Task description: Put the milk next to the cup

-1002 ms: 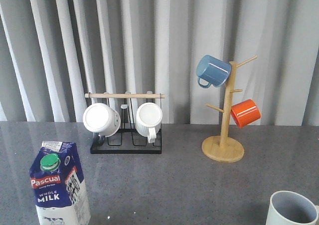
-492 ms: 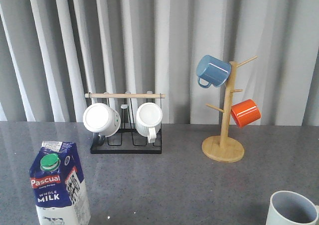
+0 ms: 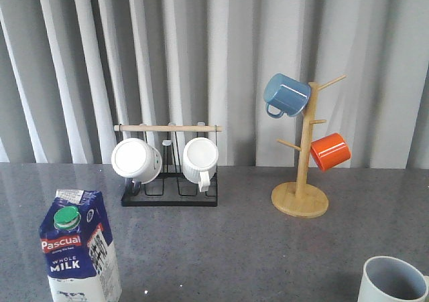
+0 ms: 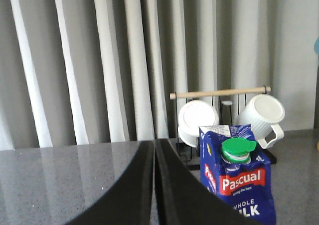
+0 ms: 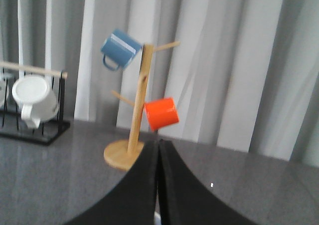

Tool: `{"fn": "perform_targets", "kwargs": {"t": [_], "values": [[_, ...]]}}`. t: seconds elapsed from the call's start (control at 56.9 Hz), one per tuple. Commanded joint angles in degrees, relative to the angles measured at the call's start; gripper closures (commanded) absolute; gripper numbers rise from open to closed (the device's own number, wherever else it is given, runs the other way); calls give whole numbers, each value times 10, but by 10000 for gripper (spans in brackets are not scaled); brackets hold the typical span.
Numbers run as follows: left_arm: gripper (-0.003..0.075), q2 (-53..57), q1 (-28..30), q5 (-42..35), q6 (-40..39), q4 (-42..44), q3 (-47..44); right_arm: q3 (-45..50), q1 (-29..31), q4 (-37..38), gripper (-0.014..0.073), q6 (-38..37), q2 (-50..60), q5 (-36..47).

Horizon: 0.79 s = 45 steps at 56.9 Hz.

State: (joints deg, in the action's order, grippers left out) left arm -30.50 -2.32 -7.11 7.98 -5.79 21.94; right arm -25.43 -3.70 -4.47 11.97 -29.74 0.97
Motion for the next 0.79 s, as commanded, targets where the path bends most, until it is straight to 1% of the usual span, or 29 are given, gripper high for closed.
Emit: {"fn": "perform_targets", "kwargs": {"t": [0.0,0.088,0.211,0.334,0.422,0.475,0.528,0.616,0.739,0.774], "values": [[727,-57,-1,-85,2,-7,25,-32,0,0,601,10,-53,25],[727,-87,-1,-121,-3,-7,25,-32,-1,-5,601,8,-83,37],[727,-98,-1,-127,-3,-13,25,-32,-1,-15,600,4,-93,35],[727,-98,-1,-127,-31,-51,25,-32,-1,-31,594,-32,-91,33],[716,-98,-1,-127,-35,-67,25,-32,-1,-32,568,-32,-91,29],[697,-98,-1,-131,-24,-66,25,-32,-1,-30,533,-30,-91,25],[664,-101,-1,-137,-16,-66,25,-32,-1,-27,492,-28,-91,17],[589,-110,-1,-149,-13,-66,25,-32,-1,-26,379,-19,-91,4],[418,-110,-1,-144,-13,-67,25,-32,-1,-26,210,-8,-91,-1],[376,-110,-1,-147,-12,-67,25,-32,-1,-26,183,-4,-91,0]]}}
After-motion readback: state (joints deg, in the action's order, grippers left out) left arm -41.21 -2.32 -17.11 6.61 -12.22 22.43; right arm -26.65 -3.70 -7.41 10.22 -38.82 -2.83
